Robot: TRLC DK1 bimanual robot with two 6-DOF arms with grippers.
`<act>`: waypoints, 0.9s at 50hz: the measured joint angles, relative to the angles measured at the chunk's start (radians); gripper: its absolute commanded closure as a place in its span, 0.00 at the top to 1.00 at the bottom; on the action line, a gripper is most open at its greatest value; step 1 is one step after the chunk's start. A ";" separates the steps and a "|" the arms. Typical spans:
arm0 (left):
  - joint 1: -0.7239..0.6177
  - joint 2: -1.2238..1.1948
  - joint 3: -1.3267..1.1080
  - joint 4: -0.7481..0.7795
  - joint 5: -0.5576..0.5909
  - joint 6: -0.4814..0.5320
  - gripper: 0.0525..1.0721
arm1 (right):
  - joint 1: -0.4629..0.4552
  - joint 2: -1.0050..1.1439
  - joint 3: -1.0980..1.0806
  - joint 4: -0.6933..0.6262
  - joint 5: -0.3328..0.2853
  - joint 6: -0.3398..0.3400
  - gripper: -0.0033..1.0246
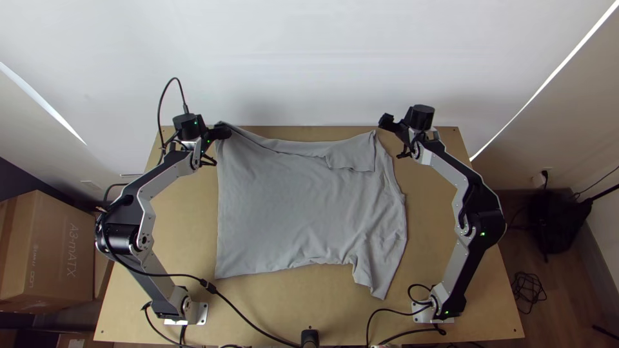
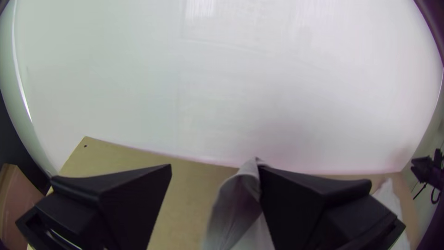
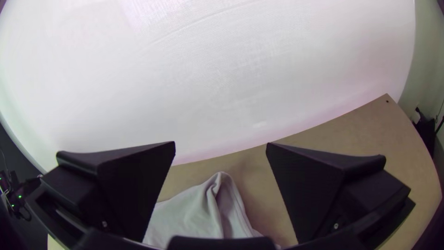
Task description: Fold the t-shirt
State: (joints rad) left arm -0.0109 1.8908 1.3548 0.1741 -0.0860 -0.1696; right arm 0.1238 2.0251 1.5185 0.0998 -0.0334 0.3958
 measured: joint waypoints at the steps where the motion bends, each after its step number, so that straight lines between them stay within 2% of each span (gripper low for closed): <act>1: 0.000 -0.006 0.001 0.000 0.000 -0.007 0.96 | -0.002 -0.008 0.000 -0.008 0.000 0.000 0.96; 5: 0.007 -0.040 0.001 -0.014 0.000 -0.034 0.96 | -0.010 -0.047 -0.001 -0.051 0.000 0.001 0.96; 9: 0.022 -0.087 0.001 -0.044 0.005 -0.062 0.96 | -0.019 -0.129 -0.001 -0.157 -0.002 0.014 0.96; 18: 0.067 -0.183 0.003 -0.146 0.029 -0.097 0.96 | -0.049 -0.369 -0.001 -0.370 -0.061 0.024 0.96; 24: 0.102 -0.202 0.003 -0.214 0.114 -0.153 0.96 | -0.082 -0.539 -0.041 -0.428 -0.115 0.024 0.96; 29: 0.132 -0.201 0.011 -0.340 0.291 -0.233 0.96 | -0.107 -0.674 -0.100 -0.486 -0.151 0.024 0.96; 36: 0.154 -0.169 0.055 -0.507 0.451 -0.331 0.96 | -0.123 -0.837 -0.229 -0.526 -0.177 0.023 0.96; 39: 0.163 -0.132 0.102 -0.575 0.491 -0.373 0.96 | -0.130 -0.893 -0.283 -0.541 -0.189 0.020 0.96; 45: 0.195 -0.095 0.128 -0.605 0.497 -0.408 0.96 | -0.164 -0.985 -0.374 -0.594 -0.225 -0.014 0.95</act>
State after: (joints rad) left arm 0.1837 1.7954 1.4826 -0.4309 0.4114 -0.5774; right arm -0.0399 1.0405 1.1442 -0.4942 -0.2581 0.3820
